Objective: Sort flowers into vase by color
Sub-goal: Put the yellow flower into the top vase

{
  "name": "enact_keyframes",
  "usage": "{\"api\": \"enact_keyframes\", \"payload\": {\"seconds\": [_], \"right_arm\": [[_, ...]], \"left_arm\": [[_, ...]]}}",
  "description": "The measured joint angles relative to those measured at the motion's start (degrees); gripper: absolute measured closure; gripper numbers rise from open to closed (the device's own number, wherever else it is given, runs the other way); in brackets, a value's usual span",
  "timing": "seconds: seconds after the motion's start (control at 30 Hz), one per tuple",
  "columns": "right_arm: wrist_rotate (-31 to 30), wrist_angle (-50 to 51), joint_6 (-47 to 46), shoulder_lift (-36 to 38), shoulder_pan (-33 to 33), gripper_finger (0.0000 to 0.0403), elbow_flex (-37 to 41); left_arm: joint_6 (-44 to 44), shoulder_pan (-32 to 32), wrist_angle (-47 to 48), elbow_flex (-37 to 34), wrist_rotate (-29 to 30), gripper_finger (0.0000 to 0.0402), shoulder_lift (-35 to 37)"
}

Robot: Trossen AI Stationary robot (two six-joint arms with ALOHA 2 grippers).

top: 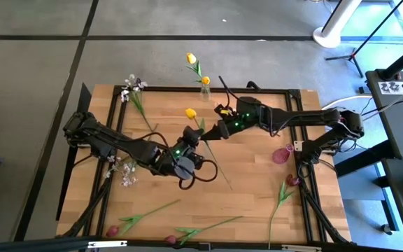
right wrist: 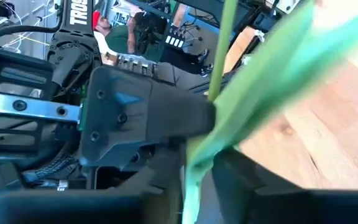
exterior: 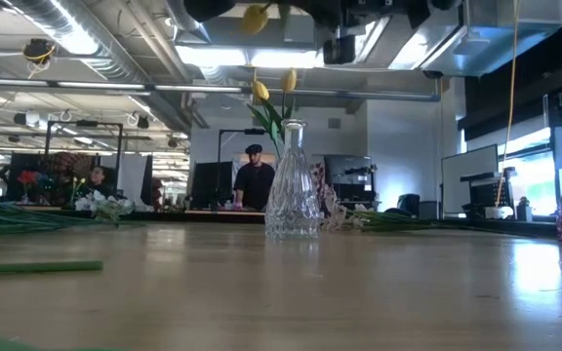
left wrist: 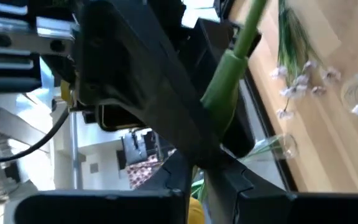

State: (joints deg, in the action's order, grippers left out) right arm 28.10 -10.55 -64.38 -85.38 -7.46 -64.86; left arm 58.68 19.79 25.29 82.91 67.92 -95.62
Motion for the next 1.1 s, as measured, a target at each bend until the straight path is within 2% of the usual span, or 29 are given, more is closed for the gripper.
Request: {"api": "enact_keyframes", "payload": {"seconds": [0.13, 0.23, 0.3, 0.4, 0.53, 0.77, 0.87, 0.97, 1.1], "right_arm": [[1.01, 0.23, 1.13, 0.08, 0.06, 0.0389, 0.0], [2.27, -0.38, 1.8, 0.27, 0.08, 0.0382, -0.01], [2.51, -0.66, 2.0, 0.93, 0.0, 0.0382, -0.07], [1.86, 0.19, 4.16, 2.45, -0.13, 0.0394, -0.04], [1.76, -0.04, 6.46, 6.36, -1.87, 0.0388, 0.04], [0.99, -2.57, 18.94, 12.65, -6.91, 0.0395, 0.0], [1.6, -5.94, 28.24, 14.58, -9.02, 0.0393, -0.02], [6.47, -7.97, 39.07, 15.0, -10.91, 0.0395, -0.03], [4.84, -14.47, 48.23, 15.32, -13.45, 0.0396, 0.0]], "left_arm": [[-1.73, 0.34, -2.18, 0.37, -1.51, 0.0346, 0.56], [-5.81, 0.41, -0.51, 2.73, -1.58, 0.0322, 0.52], [-11.51, 0.35, 3.08, 5.36, -2.23, 0.0304, 0.6], [-26.96, 0.37, 13.6, 9.38, -4.06, 0.0278, 2.07], [-52.04, 0.42, 27.65, 11.58, -10.37, 0.0252, 6.45], [-92.99, 0.67, 47.39, 10.88, -21.33, 0.0246, 15.37], [-103.71, 2.98, 48.96, 7.02, -22.12, 0.0251, 19.79], [-112.04, 5.72, 46.81, 1.19, -22.17, 0.0257, 25.34], [-122.89, 9.27, 42.32, -7.98, -21.11, 0.0266, 31.53]]}}
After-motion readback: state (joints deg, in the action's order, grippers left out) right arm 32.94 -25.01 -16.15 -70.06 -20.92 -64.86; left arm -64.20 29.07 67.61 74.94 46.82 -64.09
